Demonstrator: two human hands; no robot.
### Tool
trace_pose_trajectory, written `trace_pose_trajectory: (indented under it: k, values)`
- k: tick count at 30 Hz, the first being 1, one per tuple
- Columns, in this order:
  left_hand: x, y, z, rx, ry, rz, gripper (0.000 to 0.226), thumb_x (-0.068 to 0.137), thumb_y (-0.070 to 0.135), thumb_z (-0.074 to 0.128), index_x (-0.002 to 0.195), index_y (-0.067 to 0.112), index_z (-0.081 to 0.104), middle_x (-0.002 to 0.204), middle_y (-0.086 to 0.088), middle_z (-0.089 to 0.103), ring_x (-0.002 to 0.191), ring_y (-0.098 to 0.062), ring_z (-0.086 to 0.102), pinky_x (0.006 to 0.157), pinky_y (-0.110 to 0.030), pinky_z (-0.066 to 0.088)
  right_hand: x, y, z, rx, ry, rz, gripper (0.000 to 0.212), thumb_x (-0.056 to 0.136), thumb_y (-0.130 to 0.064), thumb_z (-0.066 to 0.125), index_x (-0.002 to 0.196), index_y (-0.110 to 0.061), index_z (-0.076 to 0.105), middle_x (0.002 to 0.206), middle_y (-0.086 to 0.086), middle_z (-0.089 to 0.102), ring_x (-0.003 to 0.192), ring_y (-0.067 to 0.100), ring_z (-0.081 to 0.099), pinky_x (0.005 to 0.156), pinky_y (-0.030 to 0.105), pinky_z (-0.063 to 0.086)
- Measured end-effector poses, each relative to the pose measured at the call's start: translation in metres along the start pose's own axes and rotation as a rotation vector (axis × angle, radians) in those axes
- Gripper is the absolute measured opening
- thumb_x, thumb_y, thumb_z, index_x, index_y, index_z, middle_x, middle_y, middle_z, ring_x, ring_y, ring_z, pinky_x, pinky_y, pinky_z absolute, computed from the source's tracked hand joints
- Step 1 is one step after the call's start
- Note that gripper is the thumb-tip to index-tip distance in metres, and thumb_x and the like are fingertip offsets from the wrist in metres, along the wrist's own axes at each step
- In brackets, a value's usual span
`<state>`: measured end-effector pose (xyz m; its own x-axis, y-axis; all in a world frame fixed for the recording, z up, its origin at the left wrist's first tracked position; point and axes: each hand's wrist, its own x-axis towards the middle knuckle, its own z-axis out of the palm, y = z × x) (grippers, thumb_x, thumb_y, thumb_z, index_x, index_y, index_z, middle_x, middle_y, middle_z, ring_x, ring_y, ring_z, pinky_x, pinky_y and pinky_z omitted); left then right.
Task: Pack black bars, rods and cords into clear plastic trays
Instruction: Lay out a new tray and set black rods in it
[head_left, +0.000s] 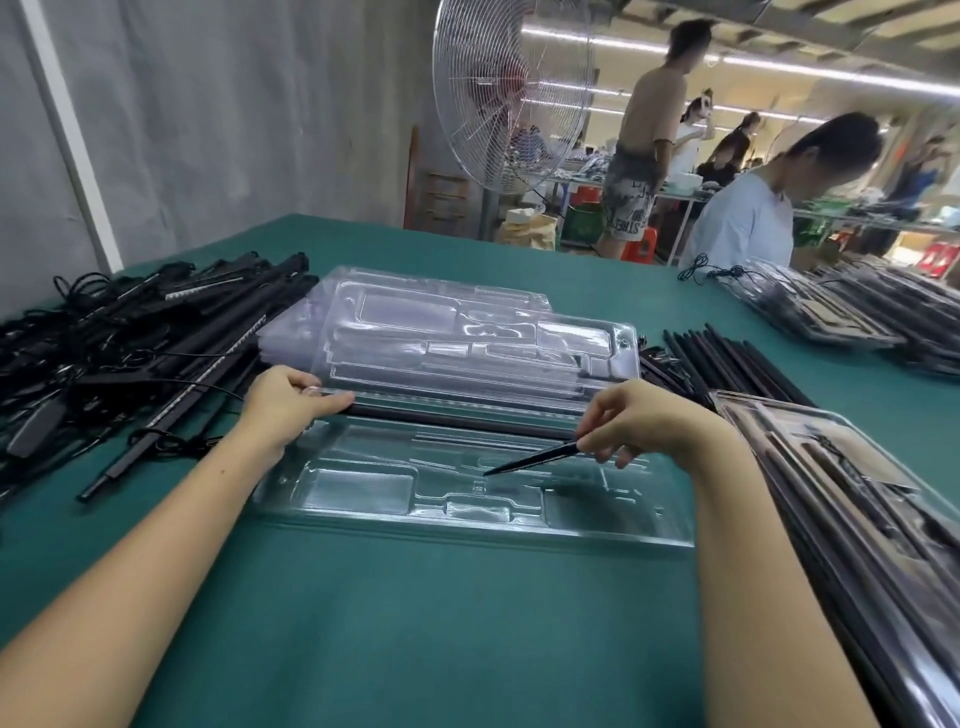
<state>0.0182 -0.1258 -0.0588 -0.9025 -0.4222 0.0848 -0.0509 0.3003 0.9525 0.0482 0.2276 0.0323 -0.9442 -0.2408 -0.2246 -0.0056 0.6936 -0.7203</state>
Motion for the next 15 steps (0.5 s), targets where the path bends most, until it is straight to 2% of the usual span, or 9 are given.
trace_pose_trajectory:
  k: [4,10,15]
  values:
    - [0.0001,-0.0013,0.0000,0.009,0.001,0.007,0.046,0.062,0.021,0.088,0.094,0.008,0.058,0.076,-0.001,0.059,0.062,-0.011,0.051,0.053,-0.023,0.037,0.0019,0.0069,-0.0011,0.016,0.013,0.016,0.010,0.079,0.003,0.069,0.077,-0.004,0.062,0.065,0.006,0.064,0.053,0.010,0.059,0.047,0.018,0.048]
    - [-0.0002,-0.0013,0.0008,0.021,-0.001,0.006,0.046,0.062,0.020,0.087,0.094,0.007,0.058,0.077,-0.003,0.059,0.061,-0.013,0.050,0.053,-0.024,0.037,0.0041,0.0089,-0.0019,-0.131,-0.104,0.092,0.007,0.080,-0.009,0.072,0.082,-0.015,0.072,0.065,-0.005,0.068,0.057,0.008,0.058,0.050,0.018,0.047]
    - [0.0011,-0.0028,0.0013,0.035,-0.004,0.007,0.045,0.062,0.022,0.087,0.094,0.008,0.058,0.077,-0.003,0.060,0.059,-0.014,0.049,0.053,-0.025,0.038,0.0068,0.0119,0.0009,-0.101,-0.082,0.062,0.012,0.081,-0.004,0.070,0.081,-0.015,0.073,0.068,0.001,0.067,0.060,0.011,0.058,0.055,0.020,0.050]
